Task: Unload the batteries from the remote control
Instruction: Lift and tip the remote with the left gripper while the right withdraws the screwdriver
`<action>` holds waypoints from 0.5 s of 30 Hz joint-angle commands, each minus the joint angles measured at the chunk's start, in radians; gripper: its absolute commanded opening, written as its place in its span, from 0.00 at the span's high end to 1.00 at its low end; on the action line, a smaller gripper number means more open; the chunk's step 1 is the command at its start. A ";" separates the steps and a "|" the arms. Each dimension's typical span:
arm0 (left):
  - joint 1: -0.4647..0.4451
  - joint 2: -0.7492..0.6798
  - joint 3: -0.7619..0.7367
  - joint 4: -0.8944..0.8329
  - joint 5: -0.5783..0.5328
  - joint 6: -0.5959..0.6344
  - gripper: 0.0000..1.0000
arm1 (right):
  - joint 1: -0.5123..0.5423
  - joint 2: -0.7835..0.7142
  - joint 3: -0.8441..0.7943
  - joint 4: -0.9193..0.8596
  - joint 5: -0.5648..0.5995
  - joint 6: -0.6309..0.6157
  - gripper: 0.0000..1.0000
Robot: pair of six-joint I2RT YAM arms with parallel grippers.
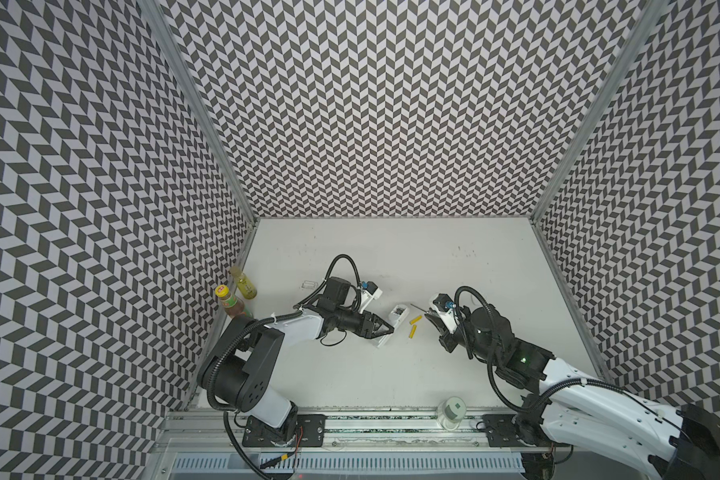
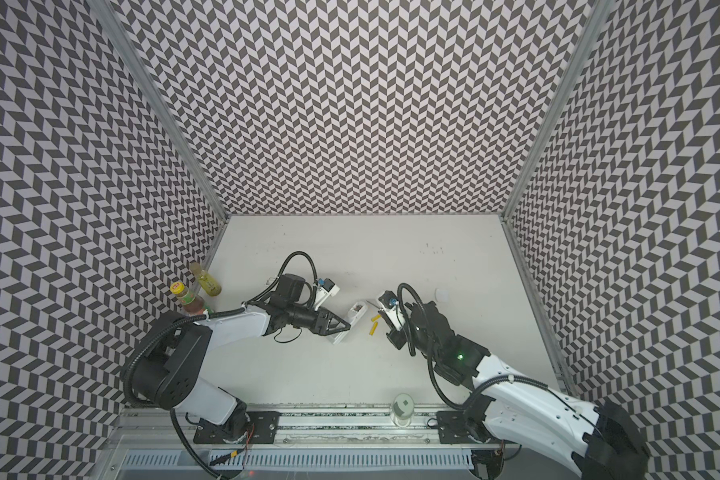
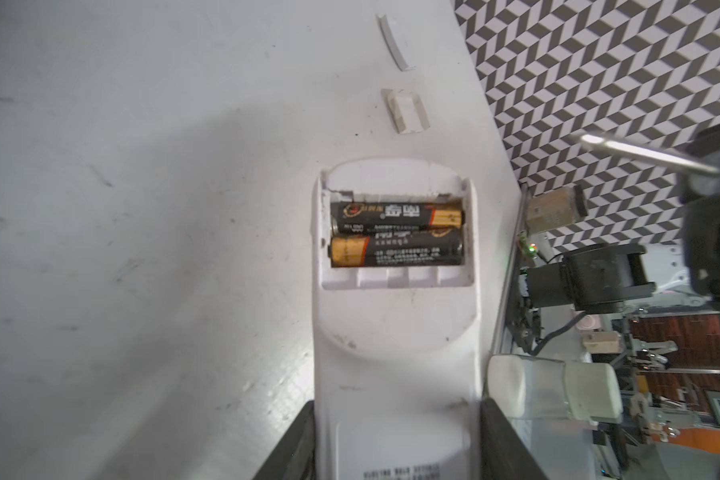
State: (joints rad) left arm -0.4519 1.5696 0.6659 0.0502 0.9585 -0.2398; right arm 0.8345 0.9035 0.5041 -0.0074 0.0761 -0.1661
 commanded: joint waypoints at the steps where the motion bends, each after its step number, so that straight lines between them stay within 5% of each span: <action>1: -0.002 0.018 0.001 0.151 0.129 -0.110 0.81 | -0.002 -0.003 0.007 0.008 0.024 0.033 1.00; 7: 0.038 0.087 -0.037 0.372 0.164 -0.334 0.91 | -0.002 -0.013 0.001 0.002 0.028 0.029 1.00; 10: 0.076 0.135 -0.070 0.535 0.143 -0.539 0.99 | -0.002 -0.016 0.009 -0.016 0.026 0.030 1.00; 15: 0.099 0.180 -0.115 0.707 0.105 -0.705 1.00 | -0.002 -0.017 -0.001 -0.006 0.028 0.025 1.00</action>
State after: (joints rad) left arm -0.3550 1.7443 0.5625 0.5663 1.0657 -0.7887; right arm 0.8345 0.9024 0.5041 -0.0460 0.0944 -0.1482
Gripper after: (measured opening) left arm 0.510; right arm 0.156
